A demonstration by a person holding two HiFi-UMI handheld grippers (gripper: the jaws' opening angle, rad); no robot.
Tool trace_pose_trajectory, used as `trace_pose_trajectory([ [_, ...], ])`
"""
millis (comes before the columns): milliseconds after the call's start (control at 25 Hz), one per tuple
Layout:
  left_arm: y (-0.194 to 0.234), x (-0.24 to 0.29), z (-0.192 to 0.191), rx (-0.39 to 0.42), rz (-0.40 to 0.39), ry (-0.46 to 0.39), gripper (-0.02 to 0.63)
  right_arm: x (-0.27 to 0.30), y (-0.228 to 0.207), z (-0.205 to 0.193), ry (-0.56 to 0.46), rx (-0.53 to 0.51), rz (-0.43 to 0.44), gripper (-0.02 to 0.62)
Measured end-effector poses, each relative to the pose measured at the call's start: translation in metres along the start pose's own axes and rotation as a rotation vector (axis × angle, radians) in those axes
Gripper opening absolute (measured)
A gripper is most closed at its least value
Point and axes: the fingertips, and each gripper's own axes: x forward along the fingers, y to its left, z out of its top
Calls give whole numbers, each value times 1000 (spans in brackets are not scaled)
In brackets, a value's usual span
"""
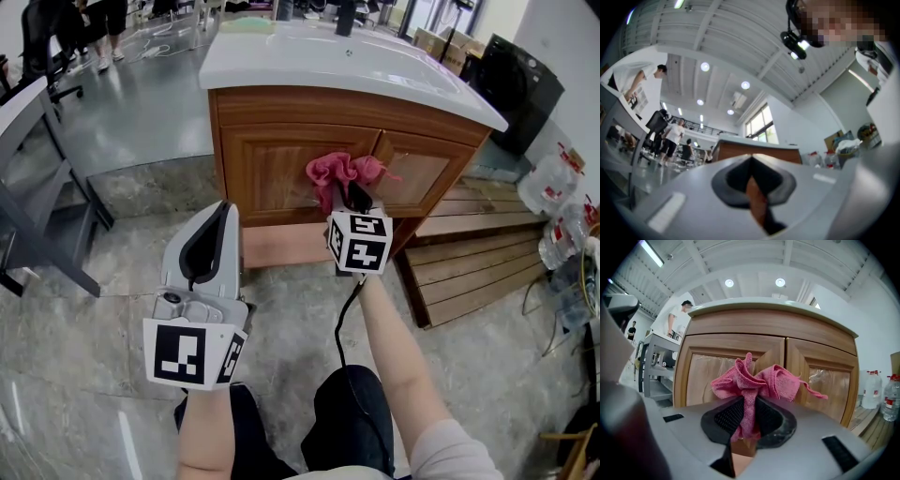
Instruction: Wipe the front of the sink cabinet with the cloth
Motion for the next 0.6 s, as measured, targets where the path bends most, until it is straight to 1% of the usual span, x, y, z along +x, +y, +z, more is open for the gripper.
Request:
trace_pose_trajectory([
  [280,4,-1,-1,2,7,2,6,2,10,-16,25,10,13,74],
  [600,5,-1,1,4,10,-2,6,9,19,-33,50,-17,15,72],
])
